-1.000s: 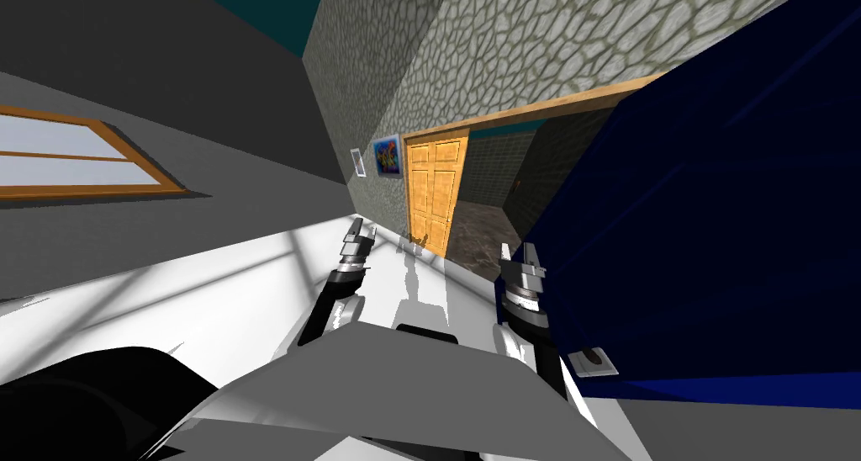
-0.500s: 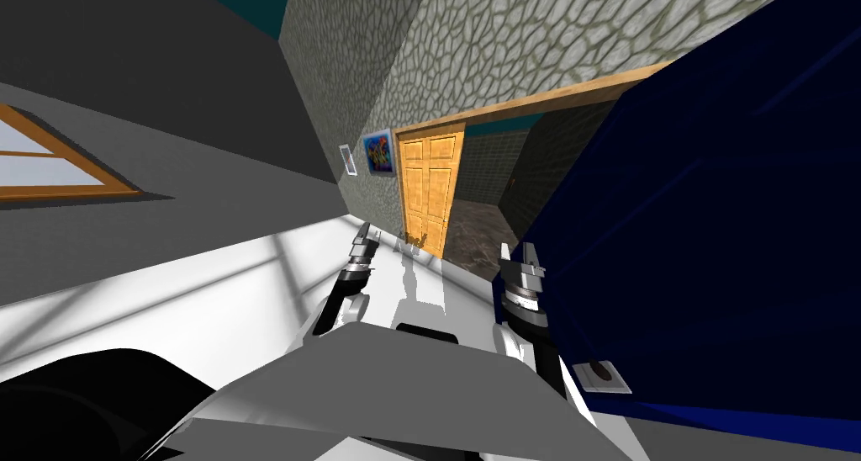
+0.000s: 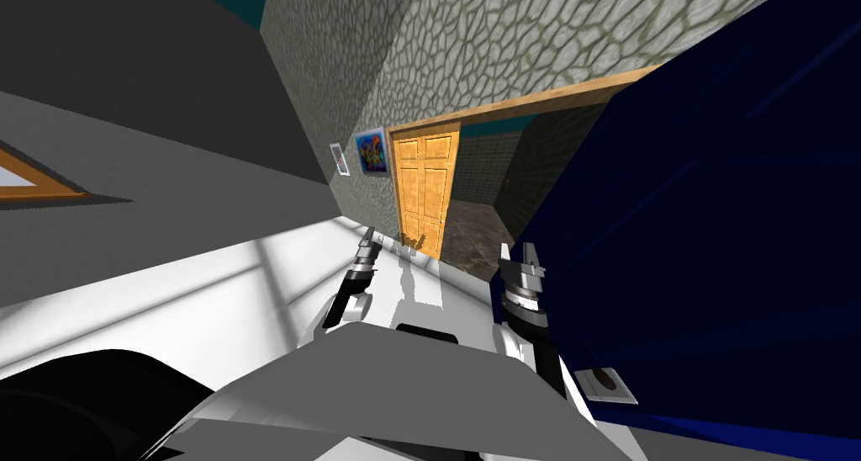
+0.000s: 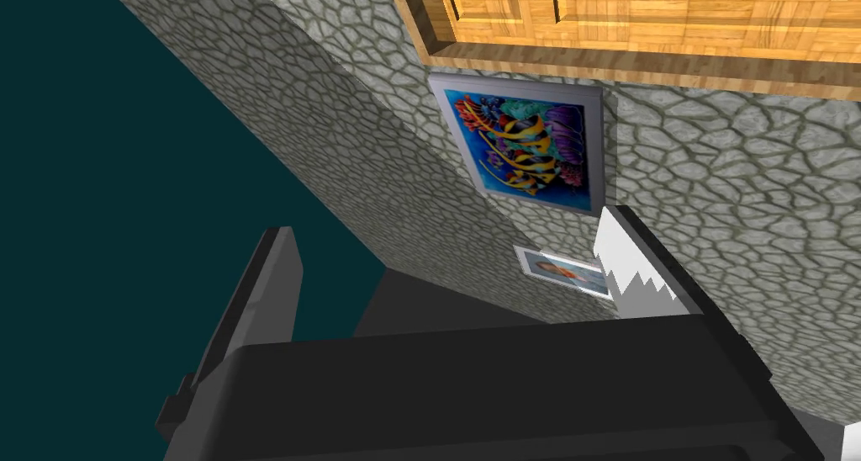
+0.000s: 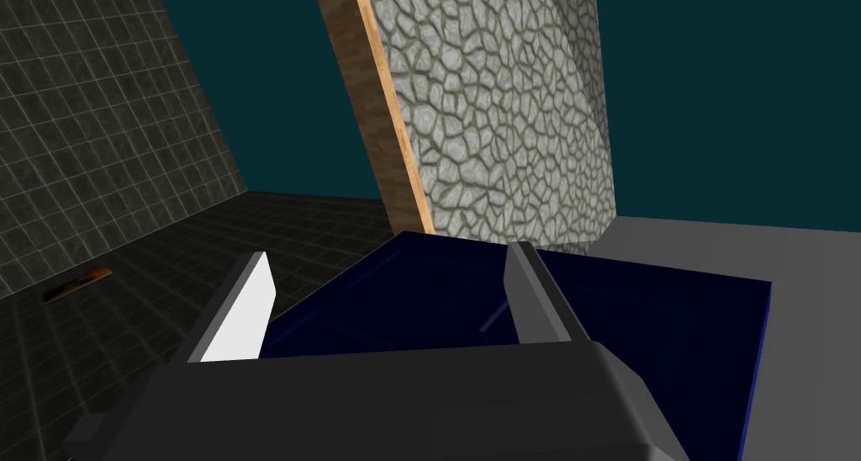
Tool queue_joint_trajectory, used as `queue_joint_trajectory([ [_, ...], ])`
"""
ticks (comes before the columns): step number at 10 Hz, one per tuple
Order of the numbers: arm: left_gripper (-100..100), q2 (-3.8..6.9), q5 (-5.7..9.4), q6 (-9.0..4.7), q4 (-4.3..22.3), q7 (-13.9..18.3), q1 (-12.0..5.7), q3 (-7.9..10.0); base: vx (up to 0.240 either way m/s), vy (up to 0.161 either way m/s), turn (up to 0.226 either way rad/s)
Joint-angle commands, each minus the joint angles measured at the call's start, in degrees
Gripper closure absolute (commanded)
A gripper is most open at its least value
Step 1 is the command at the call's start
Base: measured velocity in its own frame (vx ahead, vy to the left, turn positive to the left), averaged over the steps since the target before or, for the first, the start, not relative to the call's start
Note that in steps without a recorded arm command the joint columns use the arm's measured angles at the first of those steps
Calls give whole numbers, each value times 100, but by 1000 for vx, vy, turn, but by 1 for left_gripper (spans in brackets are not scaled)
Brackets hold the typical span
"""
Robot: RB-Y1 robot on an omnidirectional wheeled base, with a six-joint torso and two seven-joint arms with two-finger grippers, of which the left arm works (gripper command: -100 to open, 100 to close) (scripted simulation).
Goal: Pull the door open
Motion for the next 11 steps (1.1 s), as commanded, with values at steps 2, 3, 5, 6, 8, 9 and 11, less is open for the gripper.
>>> queue_joint_trajectory([
  [2,-100,51,57,-69,386,-6,-176,11,103,-13,-78],
  [3,-100,68,78,-109,556,-11,-245,13,106,-18,-100],
  [5,-100,103,122,-189,898,-20,-384,17,85,-10,-99],
  [6,-100,119,145,-232,1079,-26,-457,20,103,-21,-91],
  [8,-100,151,193,-321,1433,-36,-610,24,109,-8,-104],
  [9,-100,167,217,-365,1624,-41,-687,26,96,-4,-93],
  [11,-100,183,241,-410,1835,-47,-764,29,59,3,-40],
])
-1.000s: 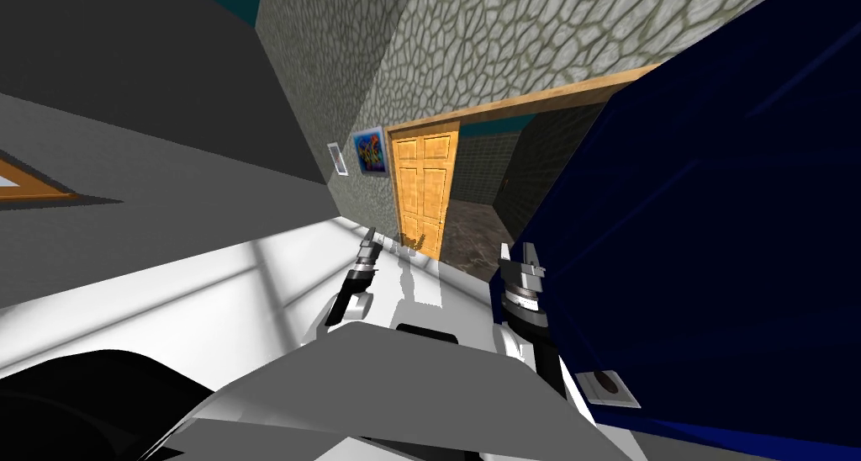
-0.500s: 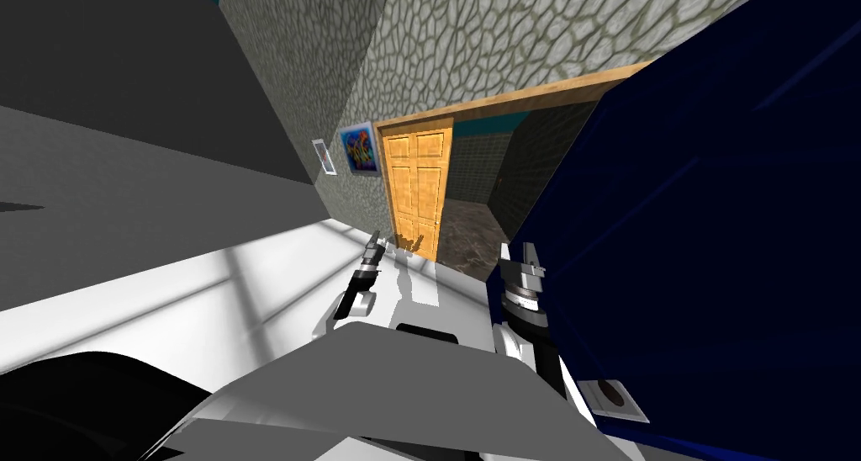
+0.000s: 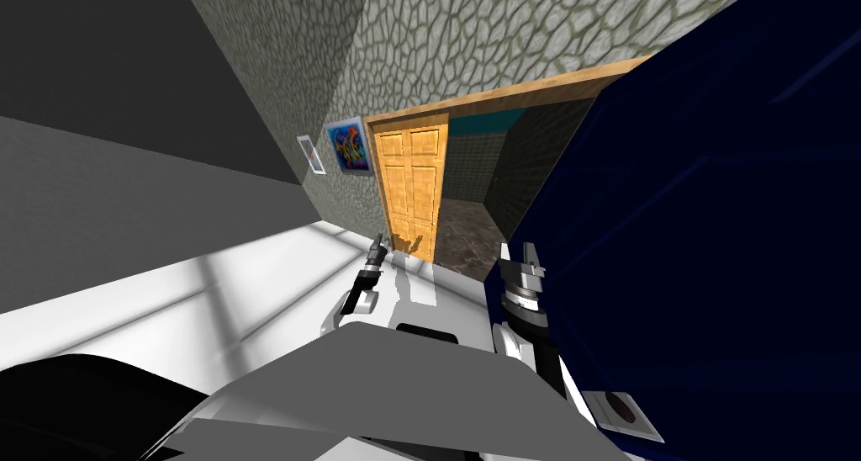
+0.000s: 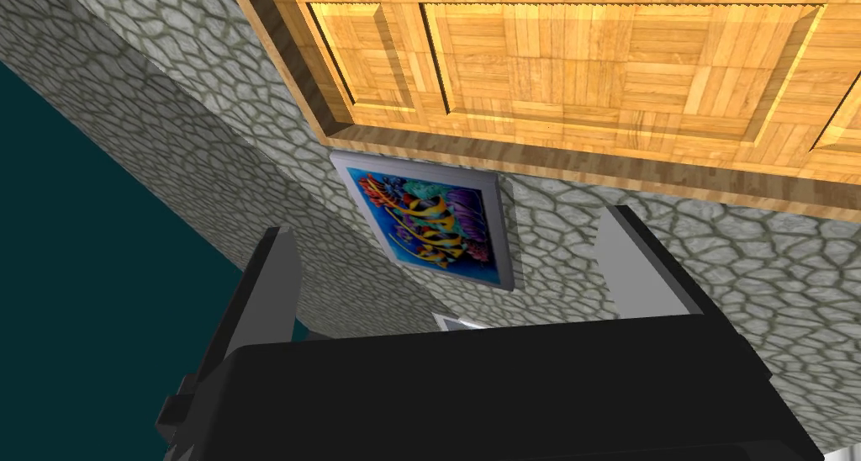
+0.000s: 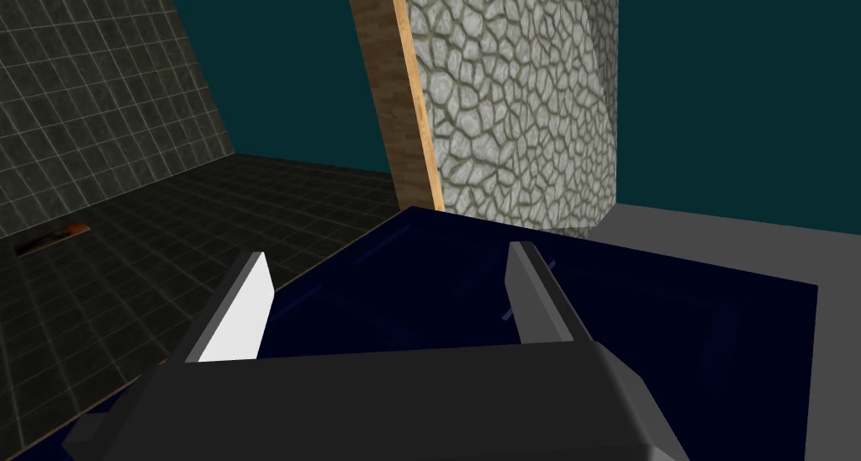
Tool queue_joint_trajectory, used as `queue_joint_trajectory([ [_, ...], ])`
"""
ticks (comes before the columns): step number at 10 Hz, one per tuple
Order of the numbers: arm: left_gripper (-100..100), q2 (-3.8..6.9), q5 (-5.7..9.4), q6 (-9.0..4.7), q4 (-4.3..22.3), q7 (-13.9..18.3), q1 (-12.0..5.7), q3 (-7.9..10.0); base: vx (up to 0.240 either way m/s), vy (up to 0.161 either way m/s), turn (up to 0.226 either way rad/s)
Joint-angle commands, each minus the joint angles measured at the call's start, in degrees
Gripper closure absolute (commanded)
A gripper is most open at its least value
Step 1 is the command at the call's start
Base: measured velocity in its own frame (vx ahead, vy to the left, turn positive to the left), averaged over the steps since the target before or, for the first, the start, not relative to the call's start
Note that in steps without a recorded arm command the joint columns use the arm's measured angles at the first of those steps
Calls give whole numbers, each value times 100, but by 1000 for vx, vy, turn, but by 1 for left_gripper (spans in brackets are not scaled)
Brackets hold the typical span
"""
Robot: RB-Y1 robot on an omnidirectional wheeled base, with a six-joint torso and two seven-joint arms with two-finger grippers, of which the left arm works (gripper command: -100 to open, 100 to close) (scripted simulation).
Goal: Pull the door open
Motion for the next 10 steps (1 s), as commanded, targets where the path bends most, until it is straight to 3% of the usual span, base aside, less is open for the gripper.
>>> queue_joint_trajectory([
  [1,-100,8,31,-100,286,-16,-105,-7,73,5,-127],
  [2,-100,8,31,-100,317,-16,-105,-7,57,0,-41],
  [6,-100,65,133,-290,1061,-38,-430,2,86,-11,-98],
  [7,-100,65,133,-290,1121,-38,-430,2,76,3,-23],
  [9,-100,90,186,-387,1496,-50,-598,7,67,1,-98],
  [10,-100,90,186,-387,1534,-50,-598,7,60,2,-41],
])
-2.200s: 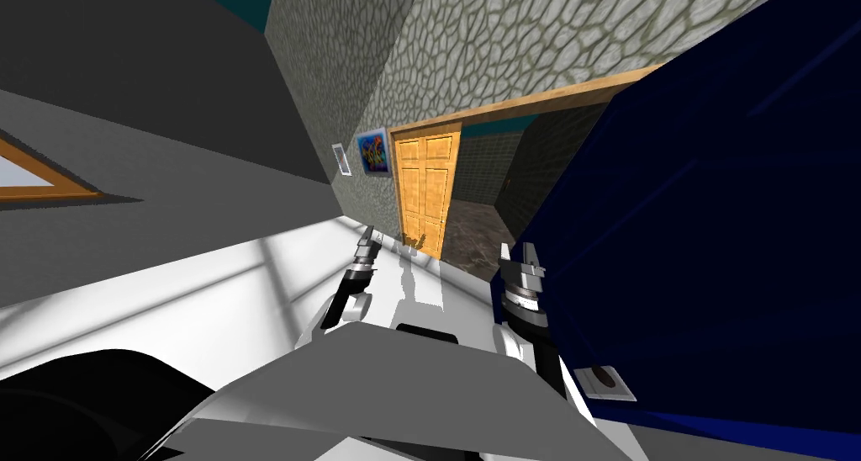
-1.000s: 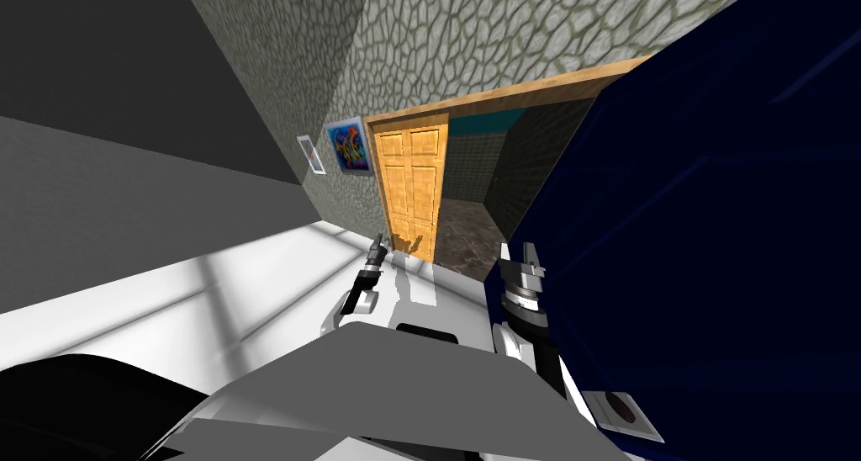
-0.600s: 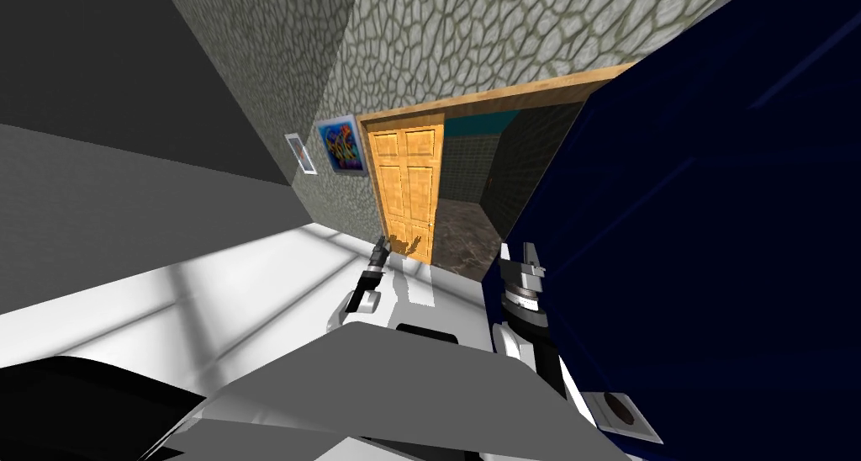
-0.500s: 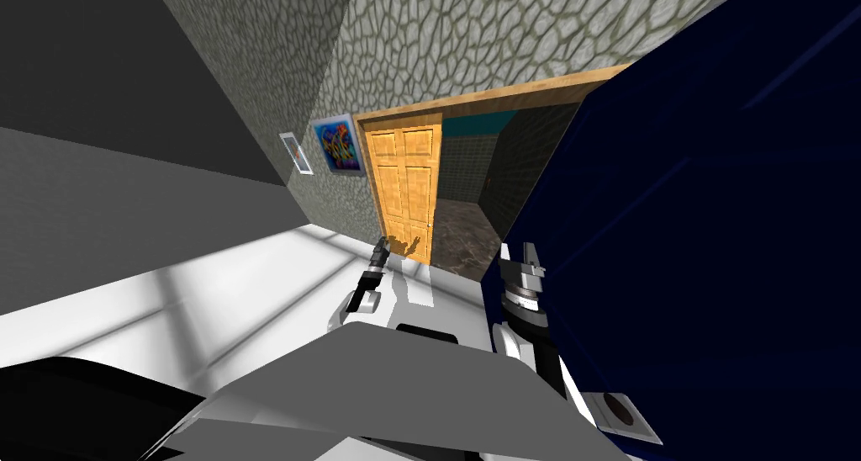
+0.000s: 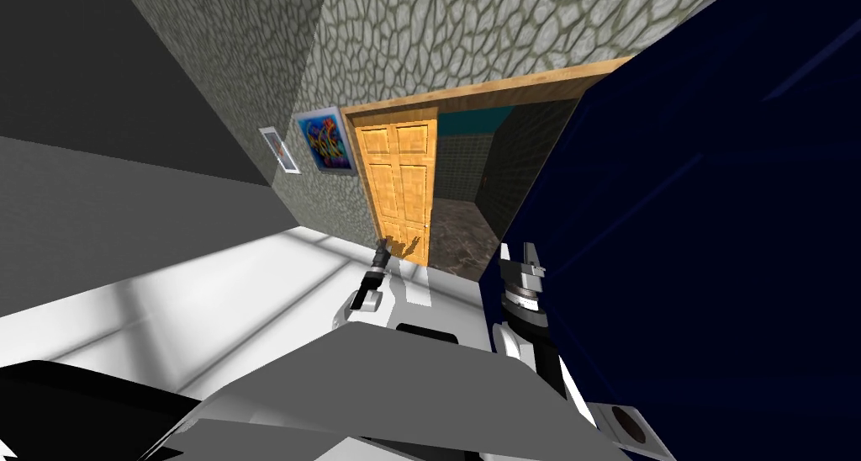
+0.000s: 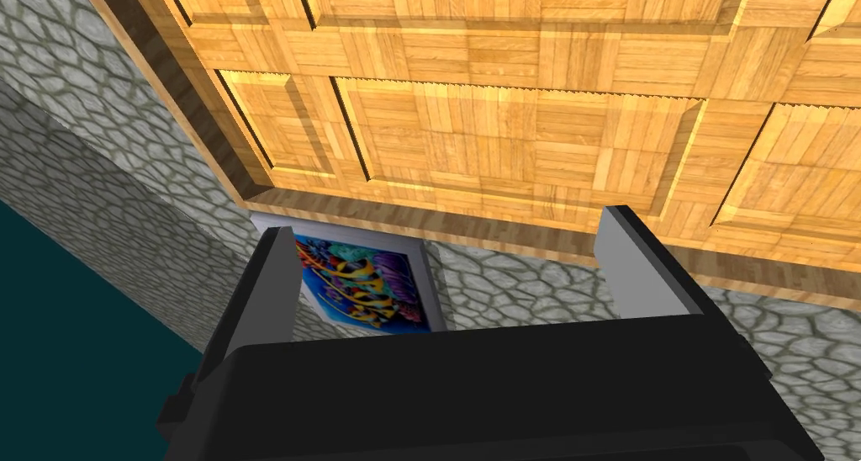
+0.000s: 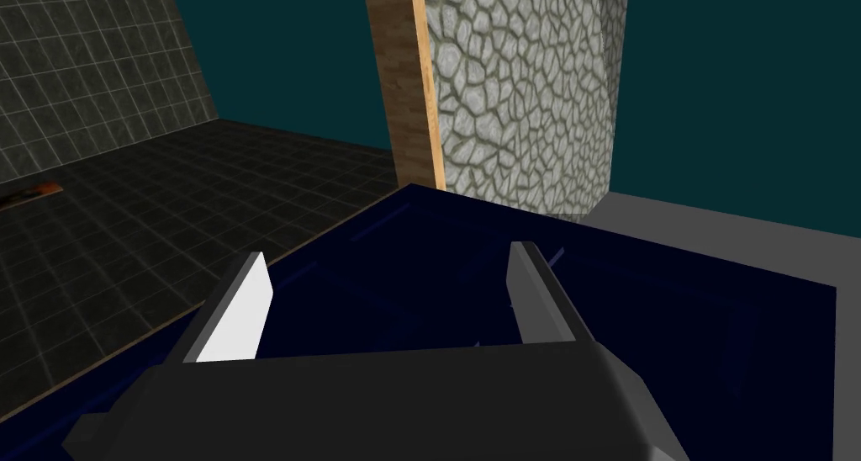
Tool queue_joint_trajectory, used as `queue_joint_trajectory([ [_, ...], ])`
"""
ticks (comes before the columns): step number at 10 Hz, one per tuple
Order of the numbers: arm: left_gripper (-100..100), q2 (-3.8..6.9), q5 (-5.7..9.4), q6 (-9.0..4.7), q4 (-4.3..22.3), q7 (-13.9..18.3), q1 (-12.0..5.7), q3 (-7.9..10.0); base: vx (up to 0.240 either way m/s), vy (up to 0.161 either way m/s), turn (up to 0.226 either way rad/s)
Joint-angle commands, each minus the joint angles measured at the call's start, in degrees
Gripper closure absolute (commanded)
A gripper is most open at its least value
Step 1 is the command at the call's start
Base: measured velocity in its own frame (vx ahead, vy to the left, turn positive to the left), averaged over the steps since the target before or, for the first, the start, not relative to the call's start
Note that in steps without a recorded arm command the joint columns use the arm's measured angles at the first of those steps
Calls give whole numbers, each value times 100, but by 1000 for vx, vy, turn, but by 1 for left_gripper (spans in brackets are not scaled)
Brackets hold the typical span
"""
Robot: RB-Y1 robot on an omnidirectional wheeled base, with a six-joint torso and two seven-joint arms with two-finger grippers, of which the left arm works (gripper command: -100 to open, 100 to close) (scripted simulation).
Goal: Pull the door open
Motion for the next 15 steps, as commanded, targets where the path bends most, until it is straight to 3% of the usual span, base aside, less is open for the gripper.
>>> queue_joint_trajectory([
  [1,-100,12,30,-64,254,-6,-92,1,59,10,-71],
  [5,-100,59,135,-258,1081,-30,-427,11,103,6,-113],
  [7,-100,70,161,-307,1288,-35,-511,14,89,0,-72],
  [10,-100,100,239,-451,1847,-53,-758,21,73,11,-102],
  [11,-100,100,239,-451,1899,-53,-758,21,70,5,-38],
  [15,-100,136,339,-637,2675,-75,-1079,31,85,12,-92],
])
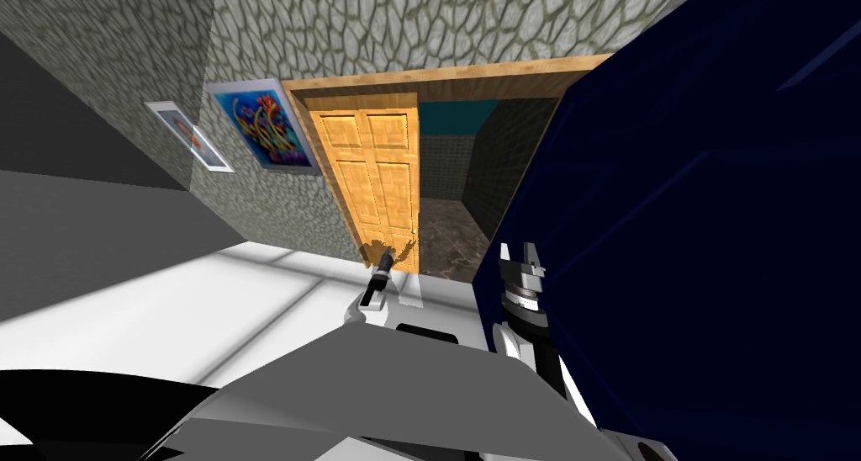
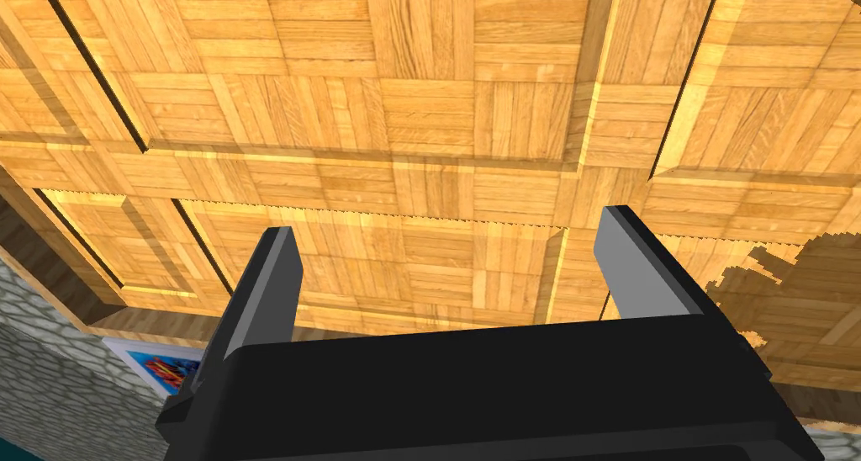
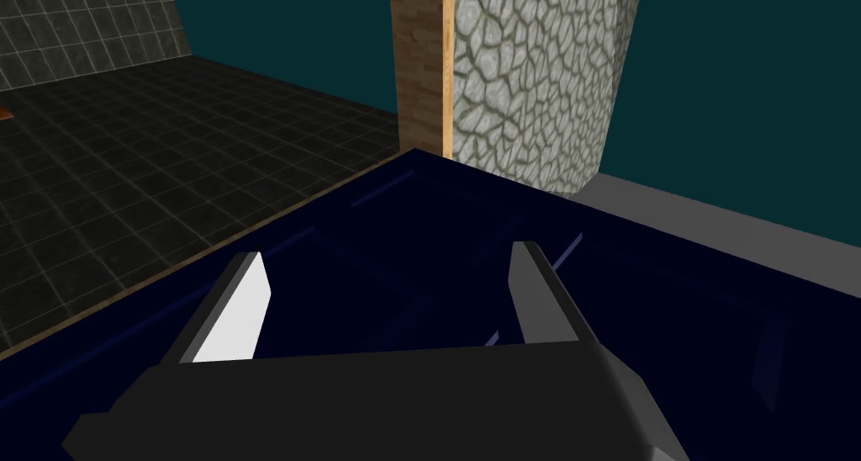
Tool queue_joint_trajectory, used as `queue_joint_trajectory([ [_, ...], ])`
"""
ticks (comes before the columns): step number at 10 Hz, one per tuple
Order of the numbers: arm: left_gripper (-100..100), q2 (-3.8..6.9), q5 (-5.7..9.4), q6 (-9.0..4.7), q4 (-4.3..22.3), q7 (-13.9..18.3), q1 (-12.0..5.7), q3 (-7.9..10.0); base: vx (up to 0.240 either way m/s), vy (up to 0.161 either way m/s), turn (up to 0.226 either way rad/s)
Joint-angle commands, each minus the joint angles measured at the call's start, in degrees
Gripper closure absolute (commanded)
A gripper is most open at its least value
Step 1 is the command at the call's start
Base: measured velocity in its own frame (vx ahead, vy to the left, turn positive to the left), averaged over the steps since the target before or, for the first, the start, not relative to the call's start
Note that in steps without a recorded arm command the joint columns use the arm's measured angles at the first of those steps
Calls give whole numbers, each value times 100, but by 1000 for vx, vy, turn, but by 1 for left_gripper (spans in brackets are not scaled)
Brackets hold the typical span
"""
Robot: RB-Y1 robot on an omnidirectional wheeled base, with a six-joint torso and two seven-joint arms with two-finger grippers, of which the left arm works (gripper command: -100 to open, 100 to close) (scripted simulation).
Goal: Pull the door open
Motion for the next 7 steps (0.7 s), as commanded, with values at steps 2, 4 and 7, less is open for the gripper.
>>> queue_joint_trajectory([
  [2,-100,16,61,-90,449,-15,-153,-1,97,18,-106],
  [4,-100,32,109,-178,792,-26,-305,4,87,20,-107],
  [7,-100,50,174,-299,1337,-40,-513,10,111,21,-91],
])
